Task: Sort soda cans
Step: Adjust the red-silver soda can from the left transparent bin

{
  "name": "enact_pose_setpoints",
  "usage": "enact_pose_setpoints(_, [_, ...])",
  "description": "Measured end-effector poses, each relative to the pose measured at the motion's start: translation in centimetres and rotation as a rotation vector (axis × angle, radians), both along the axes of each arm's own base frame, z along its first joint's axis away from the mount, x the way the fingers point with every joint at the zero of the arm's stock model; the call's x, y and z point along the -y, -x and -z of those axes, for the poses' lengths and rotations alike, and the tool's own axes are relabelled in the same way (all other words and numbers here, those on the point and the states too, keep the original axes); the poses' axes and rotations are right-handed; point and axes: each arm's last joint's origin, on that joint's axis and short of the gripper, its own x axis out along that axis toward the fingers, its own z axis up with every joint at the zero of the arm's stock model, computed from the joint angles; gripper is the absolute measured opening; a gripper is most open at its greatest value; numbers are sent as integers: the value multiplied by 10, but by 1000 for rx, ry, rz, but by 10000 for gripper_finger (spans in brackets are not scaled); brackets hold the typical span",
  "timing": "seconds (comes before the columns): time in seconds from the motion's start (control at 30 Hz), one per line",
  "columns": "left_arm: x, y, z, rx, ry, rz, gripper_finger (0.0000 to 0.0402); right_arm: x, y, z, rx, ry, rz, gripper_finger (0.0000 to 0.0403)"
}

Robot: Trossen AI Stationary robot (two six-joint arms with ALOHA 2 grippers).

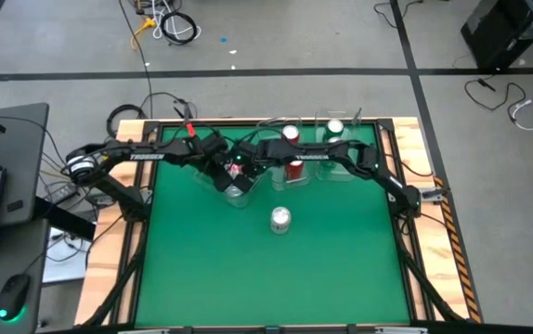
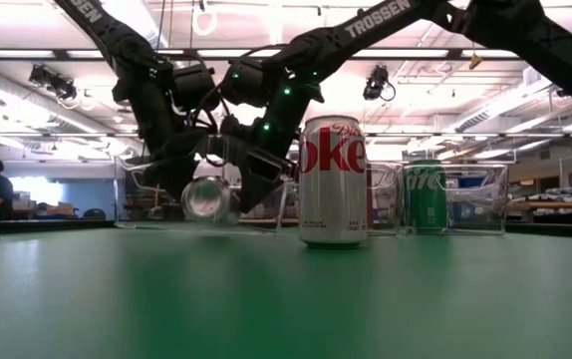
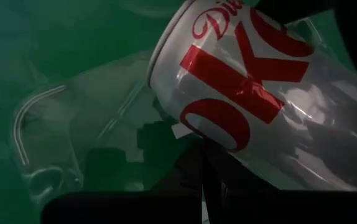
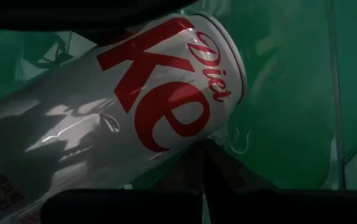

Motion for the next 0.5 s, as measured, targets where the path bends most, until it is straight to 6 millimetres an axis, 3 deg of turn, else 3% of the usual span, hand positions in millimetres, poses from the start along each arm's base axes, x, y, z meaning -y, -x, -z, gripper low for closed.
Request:
enact_pose_setpoints(0.17, [4, 4, -5, -16, -20, 10, 0, -7, -7, -8, 8, 69, -27, 11])
enact_pose_setpoints(0.5, [8, 16, -40, 81, -127, -27, 0, -14, -9, -16, 28, 62, -60, 11])
